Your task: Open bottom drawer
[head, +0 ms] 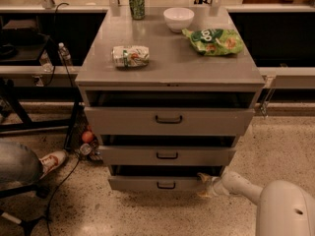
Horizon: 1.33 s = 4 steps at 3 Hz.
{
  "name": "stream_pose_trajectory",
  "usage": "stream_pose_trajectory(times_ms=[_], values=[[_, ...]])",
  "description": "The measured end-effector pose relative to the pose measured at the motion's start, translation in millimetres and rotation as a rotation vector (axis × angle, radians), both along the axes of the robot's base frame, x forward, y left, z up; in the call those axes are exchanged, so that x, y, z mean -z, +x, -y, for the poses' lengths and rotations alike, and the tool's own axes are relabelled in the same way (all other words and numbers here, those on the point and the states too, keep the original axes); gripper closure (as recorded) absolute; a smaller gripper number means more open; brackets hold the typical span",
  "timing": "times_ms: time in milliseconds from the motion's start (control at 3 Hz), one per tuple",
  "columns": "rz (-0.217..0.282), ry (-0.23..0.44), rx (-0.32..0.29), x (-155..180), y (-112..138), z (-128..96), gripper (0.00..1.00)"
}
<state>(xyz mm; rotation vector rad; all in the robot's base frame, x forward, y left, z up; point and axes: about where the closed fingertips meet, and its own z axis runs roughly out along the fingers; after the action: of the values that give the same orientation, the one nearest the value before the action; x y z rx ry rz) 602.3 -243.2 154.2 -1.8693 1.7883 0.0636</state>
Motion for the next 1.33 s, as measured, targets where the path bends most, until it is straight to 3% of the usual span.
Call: stream_pose_trajectory(times_ms=[667, 1333], values=[[0.0, 0.0, 0.0, -8.6, 0.0, 0.2, 1.0], [0.0, 0.0, 0.0, -8.8, -0.1, 0.2, 1.0]])
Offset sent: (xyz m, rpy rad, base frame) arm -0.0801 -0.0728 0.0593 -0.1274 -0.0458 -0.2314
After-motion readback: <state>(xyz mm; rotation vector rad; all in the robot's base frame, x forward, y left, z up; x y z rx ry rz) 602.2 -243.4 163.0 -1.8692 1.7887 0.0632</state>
